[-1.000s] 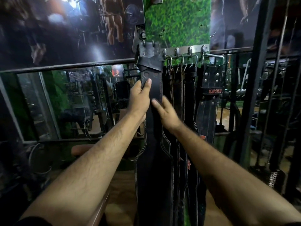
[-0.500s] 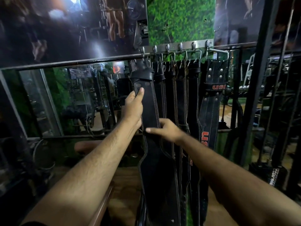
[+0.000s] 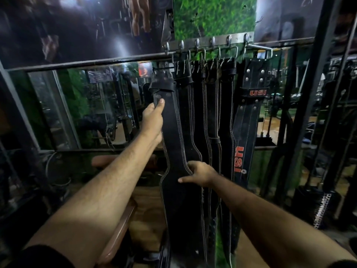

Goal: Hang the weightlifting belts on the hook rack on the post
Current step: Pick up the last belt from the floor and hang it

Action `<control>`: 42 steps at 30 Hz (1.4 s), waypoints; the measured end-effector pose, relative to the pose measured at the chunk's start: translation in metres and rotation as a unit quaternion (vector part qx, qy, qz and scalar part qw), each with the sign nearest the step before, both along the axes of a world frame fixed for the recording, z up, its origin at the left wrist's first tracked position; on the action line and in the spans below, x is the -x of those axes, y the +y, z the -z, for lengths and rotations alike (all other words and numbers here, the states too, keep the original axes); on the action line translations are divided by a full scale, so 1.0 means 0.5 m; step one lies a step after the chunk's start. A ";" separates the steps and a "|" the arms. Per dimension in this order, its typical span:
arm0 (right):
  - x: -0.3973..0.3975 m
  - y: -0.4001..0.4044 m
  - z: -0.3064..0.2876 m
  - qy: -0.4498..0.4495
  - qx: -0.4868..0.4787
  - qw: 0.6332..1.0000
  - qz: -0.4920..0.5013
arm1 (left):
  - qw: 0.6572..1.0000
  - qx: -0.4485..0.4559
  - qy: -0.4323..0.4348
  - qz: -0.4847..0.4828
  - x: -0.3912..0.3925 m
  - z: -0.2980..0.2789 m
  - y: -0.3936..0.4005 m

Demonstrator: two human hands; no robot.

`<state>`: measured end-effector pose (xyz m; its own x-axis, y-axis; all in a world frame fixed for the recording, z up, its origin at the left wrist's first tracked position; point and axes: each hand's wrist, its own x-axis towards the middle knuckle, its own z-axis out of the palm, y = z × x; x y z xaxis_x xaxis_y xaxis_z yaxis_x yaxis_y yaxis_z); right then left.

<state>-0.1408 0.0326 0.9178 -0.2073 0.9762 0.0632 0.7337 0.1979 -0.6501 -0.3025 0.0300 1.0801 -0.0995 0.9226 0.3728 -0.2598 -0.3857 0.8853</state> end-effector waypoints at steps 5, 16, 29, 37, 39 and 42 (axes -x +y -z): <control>0.017 -0.004 -0.152 0.425 -0.064 0.903 -0.017 | 0.998 -0.023 0.033 -0.041 -0.010 -0.002 -0.003; 0.044 0.064 -0.444 0.450 -0.139 0.882 0.004 | 0.993 -0.064 0.093 -0.011 -0.020 0.000 0.024; 0.101 0.196 -0.482 0.383 -0.263 0.885 0.040 | 0.975 -0.125 0.121 -0.137 0.046 -0.136 0.232; 0.107 0.243 -0.523 0.343 -0.351 0.870 0.040 | 0.960 -0.157 0.179 -0.151 0.075 -0.193 0.308; 0.109 0.256 -0.528 0.335 -0.354 0.872 0.039 | 0.963 -0.146 0.177 -0.140 0.088 -0.209 0.320; 0.106 0.274 -0.528 0.345 -0.351 0.870 0.025 | 0.972 -0.112 0.177 -0.104 0.097 -0.227 0.332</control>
<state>-0.1940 0.1695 1.1815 0.1589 0.6540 0.7396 0.2353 0.7025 -0.6717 -0.3510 0.1962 1.1936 -0.1030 0.7879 0.6072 0.1502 -0.5911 0.7925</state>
